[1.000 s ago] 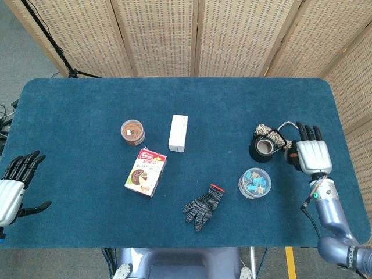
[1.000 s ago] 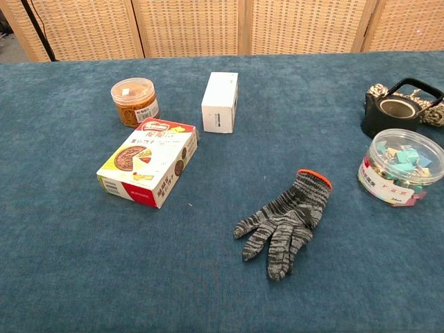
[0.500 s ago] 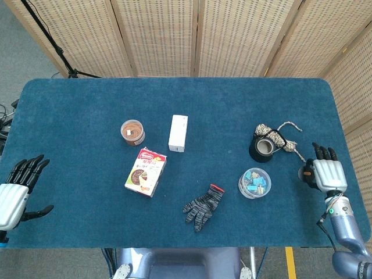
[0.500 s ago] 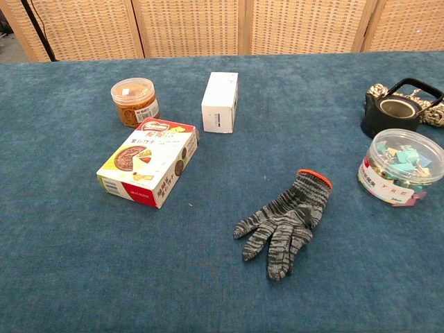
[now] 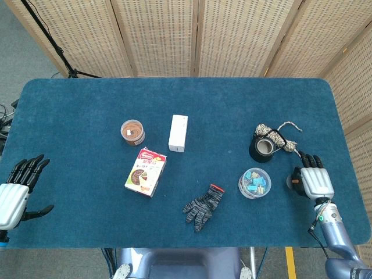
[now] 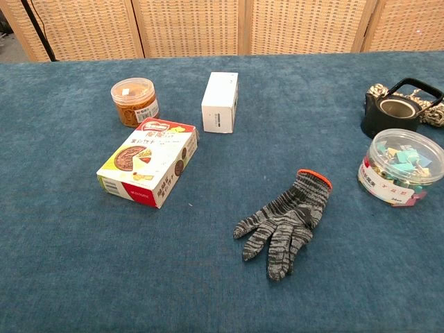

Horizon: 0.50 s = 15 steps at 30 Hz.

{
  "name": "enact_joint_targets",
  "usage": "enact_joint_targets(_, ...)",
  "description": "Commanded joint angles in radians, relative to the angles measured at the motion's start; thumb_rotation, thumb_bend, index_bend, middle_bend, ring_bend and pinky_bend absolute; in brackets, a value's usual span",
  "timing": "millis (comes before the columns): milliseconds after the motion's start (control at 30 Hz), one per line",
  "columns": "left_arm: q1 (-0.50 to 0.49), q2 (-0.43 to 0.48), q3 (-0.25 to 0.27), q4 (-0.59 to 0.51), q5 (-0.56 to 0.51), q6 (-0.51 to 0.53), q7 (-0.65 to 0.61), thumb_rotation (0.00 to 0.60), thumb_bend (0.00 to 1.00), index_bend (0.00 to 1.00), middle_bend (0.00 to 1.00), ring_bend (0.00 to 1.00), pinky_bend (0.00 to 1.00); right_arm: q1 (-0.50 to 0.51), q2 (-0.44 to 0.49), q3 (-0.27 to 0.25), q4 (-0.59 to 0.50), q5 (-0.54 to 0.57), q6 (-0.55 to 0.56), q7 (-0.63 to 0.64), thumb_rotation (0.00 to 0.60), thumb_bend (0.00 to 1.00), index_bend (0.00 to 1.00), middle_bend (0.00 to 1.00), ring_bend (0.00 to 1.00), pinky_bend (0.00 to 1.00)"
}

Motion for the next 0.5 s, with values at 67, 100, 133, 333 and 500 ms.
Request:
enact_joint_targets(67, 0.001, 0.0, 0.001, 0.0, 0.004, 0.002, -0.001, 0.6, 0.04, 0.0, 0.0, 0.0, 0.0, -0.003, -0.002, 0.001, -0.002, -0.005, -0.013, -0.005, 0.6, 0.45, 0.62, 0.0, 0.0, 0.0)
enact_joint_targets(100, 0.001, 0.0, 0.001, 0.001, 0.004, 0.002, -0.001, 0.6, 0.04, 0.0, 0.0, 0.0, 0.0, -0.003, -0.001, 0.001, -0.003, -0.006, -0.018, -0.006, 0.6, 0.45, 0.61, 0.0, 0.0, 0.0)
enact_joint_targets(133, 0.002, 0.0, 0.001, 0.001, 0.004, 0.003, -0.002, 0.6, 0.04, 0.0, 0.0, 0.0, 0.0, -0.004, -0.001, 0.002, -0.004, -0.008, -0.023, -0.006, 0.6, 0.45, 0.6, 0.0, 0.0, 0.0)
enact_joint_targets(333, 0.002, 0.001, 0.002, 0.003, 0.006, 0.005, -0.005, 0.6, 0.04, 0.0, 0.0, 0.0, 0.0, -0.012, 0.006, 0.002, -0.012, -0.028, -0.031, 0.009, 0.6, 0.42, 0.36, 0.0, 0.0, 0.0)
enact_joint_targets(500, 0.002, 0.002, 0.002, 0.002, 0.006, 0.004, -0.008, 0.6, 0.04, 0.0, 0.0, 0.0, 0.0, -0.024, 0.024, 0.006, -0.038, -0.037, -0.014, -0.007, 0.6, 0.34, 0.22, 0.0, 0.0, 0.0)
